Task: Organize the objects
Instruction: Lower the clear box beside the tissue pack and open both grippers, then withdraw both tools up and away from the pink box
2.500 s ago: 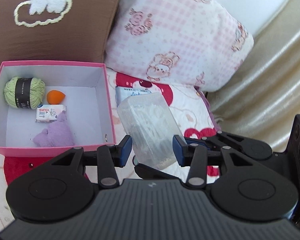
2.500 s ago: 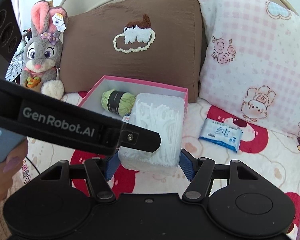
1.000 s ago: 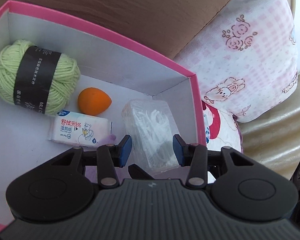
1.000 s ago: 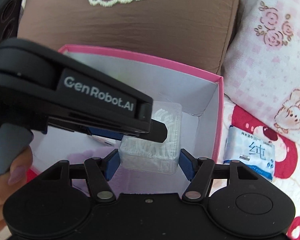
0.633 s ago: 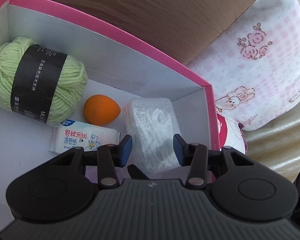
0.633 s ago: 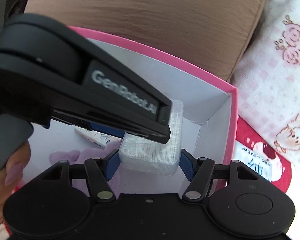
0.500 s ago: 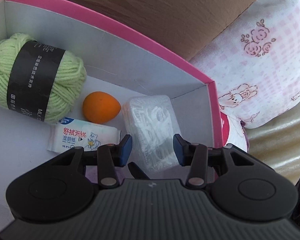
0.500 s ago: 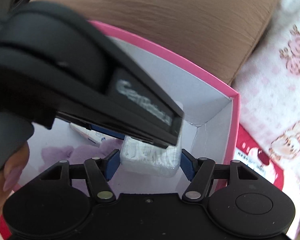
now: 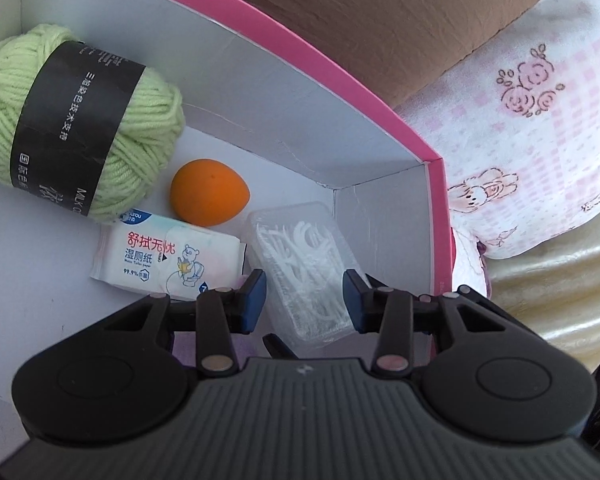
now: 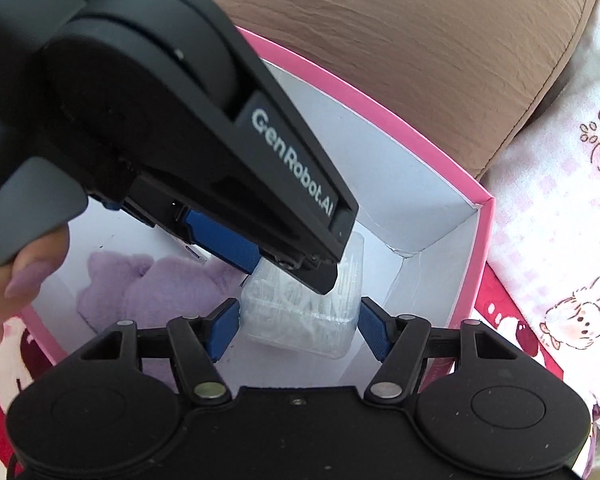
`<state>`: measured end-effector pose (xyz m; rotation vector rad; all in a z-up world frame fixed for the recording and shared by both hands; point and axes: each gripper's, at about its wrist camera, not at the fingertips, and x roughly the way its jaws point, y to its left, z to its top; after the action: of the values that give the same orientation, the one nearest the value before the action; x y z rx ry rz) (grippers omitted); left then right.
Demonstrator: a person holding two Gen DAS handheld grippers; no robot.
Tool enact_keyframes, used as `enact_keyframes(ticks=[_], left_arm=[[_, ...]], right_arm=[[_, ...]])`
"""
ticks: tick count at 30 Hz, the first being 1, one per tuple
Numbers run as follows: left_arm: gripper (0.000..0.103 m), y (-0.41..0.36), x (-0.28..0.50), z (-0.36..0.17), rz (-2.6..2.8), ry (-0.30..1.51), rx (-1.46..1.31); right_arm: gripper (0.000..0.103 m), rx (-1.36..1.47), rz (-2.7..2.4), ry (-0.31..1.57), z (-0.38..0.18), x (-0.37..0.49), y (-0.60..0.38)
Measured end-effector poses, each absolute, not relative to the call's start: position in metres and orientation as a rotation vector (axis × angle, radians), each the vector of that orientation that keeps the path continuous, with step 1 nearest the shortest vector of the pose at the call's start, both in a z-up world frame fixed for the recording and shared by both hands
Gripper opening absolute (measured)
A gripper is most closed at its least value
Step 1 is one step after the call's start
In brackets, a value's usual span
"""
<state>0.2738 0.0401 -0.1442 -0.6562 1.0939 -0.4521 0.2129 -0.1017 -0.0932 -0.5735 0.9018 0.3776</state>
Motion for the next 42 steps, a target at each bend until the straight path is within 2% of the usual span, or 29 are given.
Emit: enact_keyframes(ticks=[8, 11, 14, 16, 19, 30, 34, 36, 42], left_arm=[[0.04, 0.035, 0.267, -0.135, -0.434, 1.087, -0.56], [0.04, 0.029, 0.266, -0.136, -0.432, 1.087, -0.54], [0.04, 0.022, 0.264, -0.137, -0.412, 1.074, -0.479], [0.04, 0.019, 0.263, -0.139, -0.418, 1.081, -0.468], [0.04, 0.014, 0.26, -0.139, -0.419, 1.074, -0.421], [0.04, -0.009, 0.255, -0.134, -0.41, 1.091, -0.273], [0.036, -0.01, 0.254, -0.136, -0.466, 1.094, -0.287], [0.036, -0.02, 0.255, -0.135, -0.478, 1.075, -0.264], [0.036, -0.025, 0.256, -0.133, -0.502, 1.069, -0.284]], right_arm=[[0.068, -0.514, 0.402, 0.86, -0.079, 0.202, -0.121], [0.065, -0.452, 0.434, 0.857, -0.069, 0.197, -0.134], [0.059, -0.376, 0.457, 0.857, -0.063, 0.192, -0.149], [0.05, -0.314, 0.467, 0.863, -0.061, 0.19, -0.158], [0.046, -0.231, 0.478, 0.872, -0.059, 0.189, -0.17], [0.046, -0.159, 0.488, 0.864, -0.058, 0.186, -0.19], [0.046, -0.155, 0.484, 0.868, -0.054, 0.173, -0.194], [0.046, -0.15, 0.488, 0.867, -0.045, 0.147, -0.219], [0.046, -0.144, 0.492, 0.863, -0.049, 0.147, -0.212]])
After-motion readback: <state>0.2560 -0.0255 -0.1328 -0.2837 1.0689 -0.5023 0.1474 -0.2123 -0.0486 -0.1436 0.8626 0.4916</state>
